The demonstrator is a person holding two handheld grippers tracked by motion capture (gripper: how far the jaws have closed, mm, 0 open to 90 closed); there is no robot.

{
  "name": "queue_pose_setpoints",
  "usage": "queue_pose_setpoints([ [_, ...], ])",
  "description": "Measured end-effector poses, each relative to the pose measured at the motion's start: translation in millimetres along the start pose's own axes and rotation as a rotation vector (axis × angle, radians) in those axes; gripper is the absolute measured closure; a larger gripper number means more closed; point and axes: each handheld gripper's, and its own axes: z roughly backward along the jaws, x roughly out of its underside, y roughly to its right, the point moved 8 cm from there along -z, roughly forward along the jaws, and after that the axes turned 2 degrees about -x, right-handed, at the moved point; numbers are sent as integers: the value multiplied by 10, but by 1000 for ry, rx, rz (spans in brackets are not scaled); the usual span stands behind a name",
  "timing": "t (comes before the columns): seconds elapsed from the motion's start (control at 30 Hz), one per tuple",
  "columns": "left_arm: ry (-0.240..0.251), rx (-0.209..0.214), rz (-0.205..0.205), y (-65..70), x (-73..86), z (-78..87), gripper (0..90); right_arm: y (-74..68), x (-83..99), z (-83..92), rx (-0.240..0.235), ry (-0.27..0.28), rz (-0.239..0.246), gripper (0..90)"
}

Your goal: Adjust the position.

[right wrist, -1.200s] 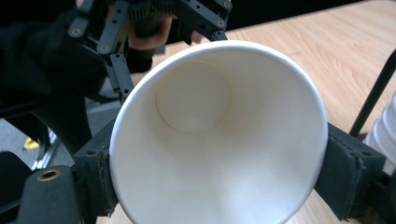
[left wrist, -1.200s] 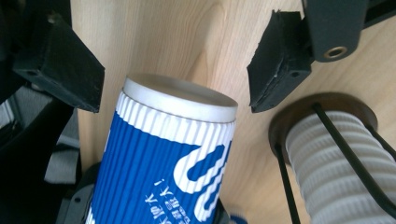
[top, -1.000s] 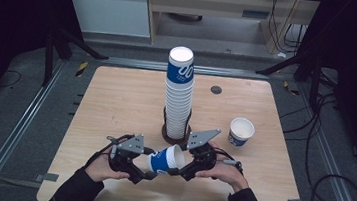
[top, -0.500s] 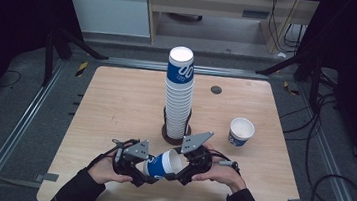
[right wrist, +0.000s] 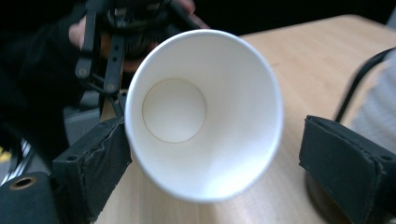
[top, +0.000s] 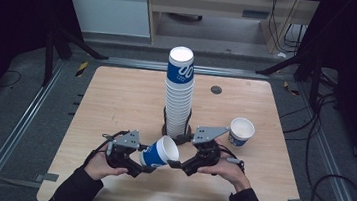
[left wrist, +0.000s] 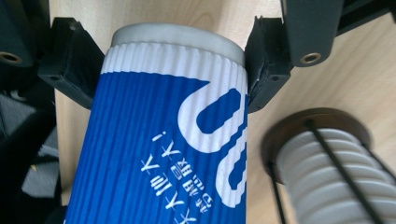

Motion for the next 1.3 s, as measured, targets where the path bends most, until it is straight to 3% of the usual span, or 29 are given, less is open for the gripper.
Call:
queue_pose_setpoints([
  [0.13, 70, -31, 35, -60, -59, 72, 282, 64, -54, 80, 31, 51, -29, 90],
  [0.37, 157, -55, 41, -36, -166, 113, 281, 69, -103, 64, 27, 100, -72, 88],
  [0.6, 159, -51, 23, 54, -208, 38, 281, -16, -134, -36, -20, 123, -86, 91],
  [0.83, 157, -41, 10, 118, -223, -23, 281, -72, -112, -159, -49, 109, -102, 104],
  [1.07, 143, -31, 0, 153, -208, -81, 281, -98, -102, -186, -82, 113, -117, 180],
  [1.3, 138, -23, 11, 147, -196, -86, 274, -107, -100, -187, -82, 112, -107, 202],
])
